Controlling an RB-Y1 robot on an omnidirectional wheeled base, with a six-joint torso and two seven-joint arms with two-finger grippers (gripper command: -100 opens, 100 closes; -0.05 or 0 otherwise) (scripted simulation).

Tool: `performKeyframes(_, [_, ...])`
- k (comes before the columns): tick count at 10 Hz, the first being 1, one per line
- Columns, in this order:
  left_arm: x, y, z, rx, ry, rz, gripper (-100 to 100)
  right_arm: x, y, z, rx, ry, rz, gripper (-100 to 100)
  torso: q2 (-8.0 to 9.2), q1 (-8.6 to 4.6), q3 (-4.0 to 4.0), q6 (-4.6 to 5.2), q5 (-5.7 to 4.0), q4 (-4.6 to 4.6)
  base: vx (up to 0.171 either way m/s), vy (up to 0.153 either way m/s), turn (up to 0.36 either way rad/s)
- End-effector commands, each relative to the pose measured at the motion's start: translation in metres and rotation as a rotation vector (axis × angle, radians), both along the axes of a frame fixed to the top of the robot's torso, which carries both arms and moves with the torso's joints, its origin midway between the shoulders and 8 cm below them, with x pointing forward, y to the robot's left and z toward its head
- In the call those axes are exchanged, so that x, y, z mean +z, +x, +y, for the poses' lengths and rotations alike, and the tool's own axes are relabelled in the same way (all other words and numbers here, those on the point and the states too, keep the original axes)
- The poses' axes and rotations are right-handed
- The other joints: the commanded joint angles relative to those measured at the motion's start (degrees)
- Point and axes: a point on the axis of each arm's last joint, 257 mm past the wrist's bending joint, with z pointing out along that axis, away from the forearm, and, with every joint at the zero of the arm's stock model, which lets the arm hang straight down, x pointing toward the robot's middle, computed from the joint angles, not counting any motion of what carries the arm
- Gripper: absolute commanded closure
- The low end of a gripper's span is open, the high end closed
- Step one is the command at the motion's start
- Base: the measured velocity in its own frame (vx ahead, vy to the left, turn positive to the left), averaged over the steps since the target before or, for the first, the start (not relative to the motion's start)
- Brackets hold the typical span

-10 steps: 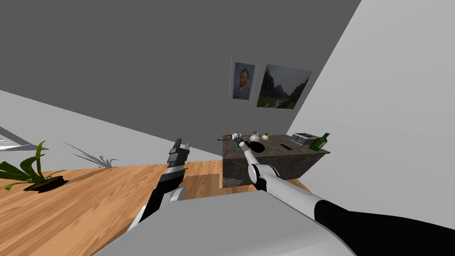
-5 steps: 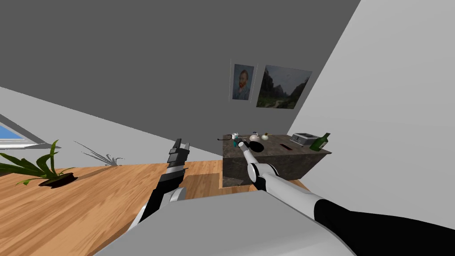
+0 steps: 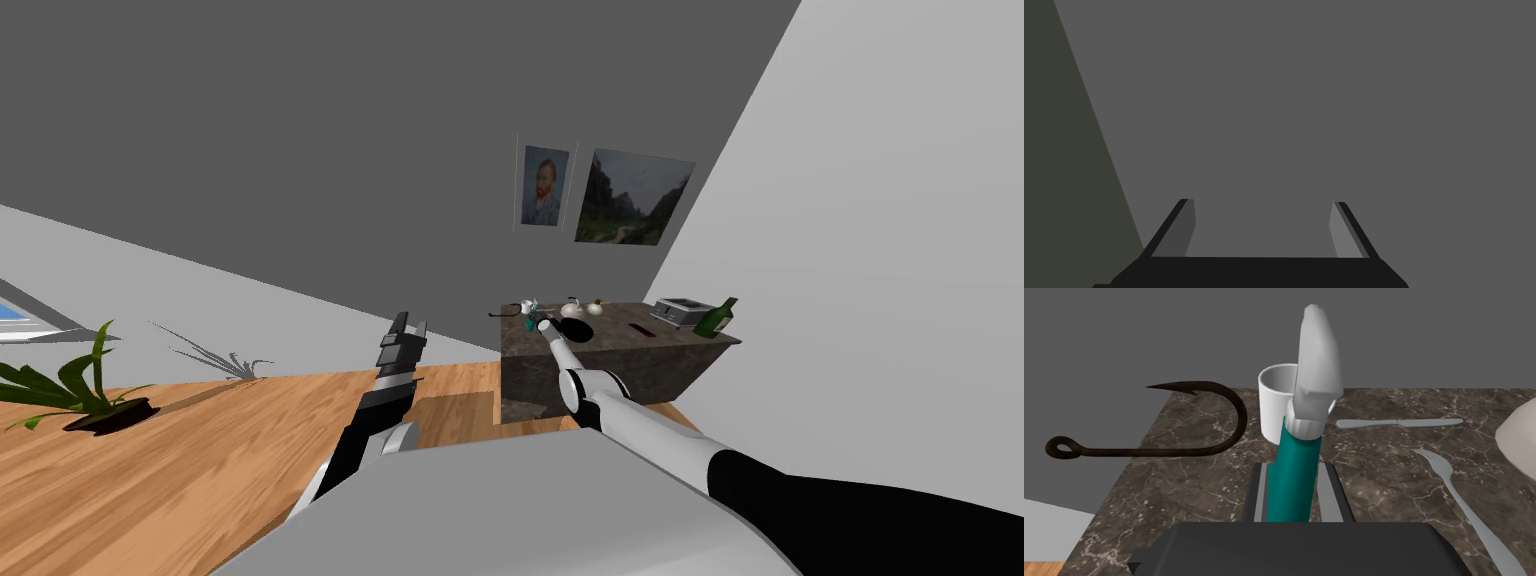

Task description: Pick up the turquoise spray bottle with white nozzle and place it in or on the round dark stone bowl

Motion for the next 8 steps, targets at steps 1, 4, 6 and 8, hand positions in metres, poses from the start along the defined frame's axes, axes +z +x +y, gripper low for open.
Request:
performKeyframes(1, [0.000, 0.000, 0.000, 0.000, 0.000, 0.000, 0, 0.004, -0.002, -0.012, -0.006, -0.002, -0.013, 100, 0.00, 0.00, 0.00, 0.00, 0.00, 0.00, 0.109, 0.097, -0.151])
performKeyframes(4, [0.000, 0.000, 0.000, 0.000, 0.000, 0.000, 0, 0.011, -0.009, -0.033, -0.009, -0.011, -0.036, 100, -0.06, 0.14, -0.04, -0.13, 0.05, -0.01, 0.072, 0.079, -0.090])
performKeyframes(6, [0.000, 0.000, 0.000, 0.000, 0.000, 0.000, 0, 0.002, -0.020, -0.051, -0.006, -0.017, -0.025, 100, 0.07, 0.05, 0.03, -0.02, 0.04, 0.00, 0.062, 0.067, -0.125])
performKeyframes(8, [0.000, 0.000, 0.000, 0.000, 0.000, 0.000, 0, 0.017, -0.017, -0.049, -0.001, -0.019, -0.055, 100, 0.15, 0.03, 0.10, -0.19, 0.05, 0.07, 0.018, 0.018, 0.011])
